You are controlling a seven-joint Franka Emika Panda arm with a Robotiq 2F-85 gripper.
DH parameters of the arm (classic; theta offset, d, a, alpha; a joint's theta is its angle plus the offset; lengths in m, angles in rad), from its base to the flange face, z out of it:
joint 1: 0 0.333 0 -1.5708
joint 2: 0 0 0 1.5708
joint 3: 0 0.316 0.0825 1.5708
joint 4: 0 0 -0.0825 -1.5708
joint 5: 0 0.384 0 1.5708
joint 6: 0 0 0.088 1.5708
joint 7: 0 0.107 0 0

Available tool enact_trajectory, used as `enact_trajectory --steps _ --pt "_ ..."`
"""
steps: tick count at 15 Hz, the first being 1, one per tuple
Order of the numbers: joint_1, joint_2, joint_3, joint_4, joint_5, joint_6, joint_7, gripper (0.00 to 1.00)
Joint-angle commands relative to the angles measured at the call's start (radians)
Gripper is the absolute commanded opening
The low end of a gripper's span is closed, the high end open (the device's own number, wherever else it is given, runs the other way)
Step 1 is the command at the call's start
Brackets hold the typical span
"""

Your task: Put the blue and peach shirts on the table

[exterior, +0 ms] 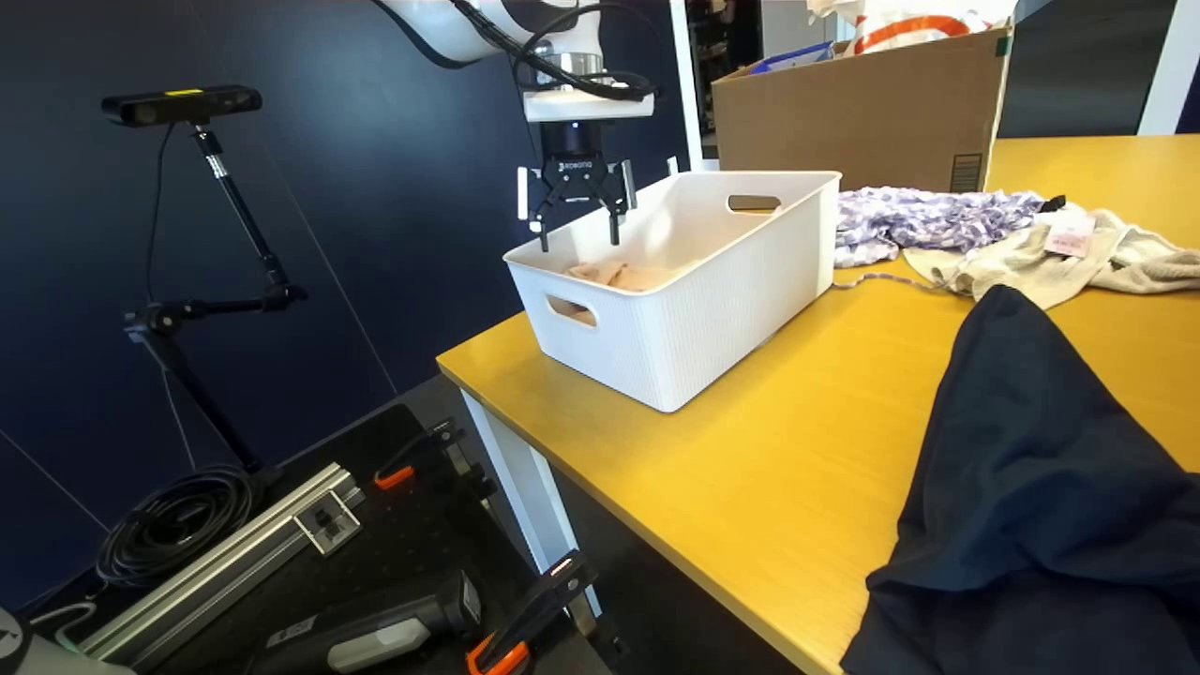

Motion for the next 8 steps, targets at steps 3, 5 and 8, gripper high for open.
enact_trajectory --steps 3,5,8 --pt "-0.056 -0.049 -0.043 -0.139 -0.088 0.284 0.004 1.0" --pt "-0.063 -0.008 -0.044 -0.141 -0.099 0.393 0.008 1.0" --pt "-0.057 0.052 -0.032 -0.133 -0.097 0.501 0.004 1.0"
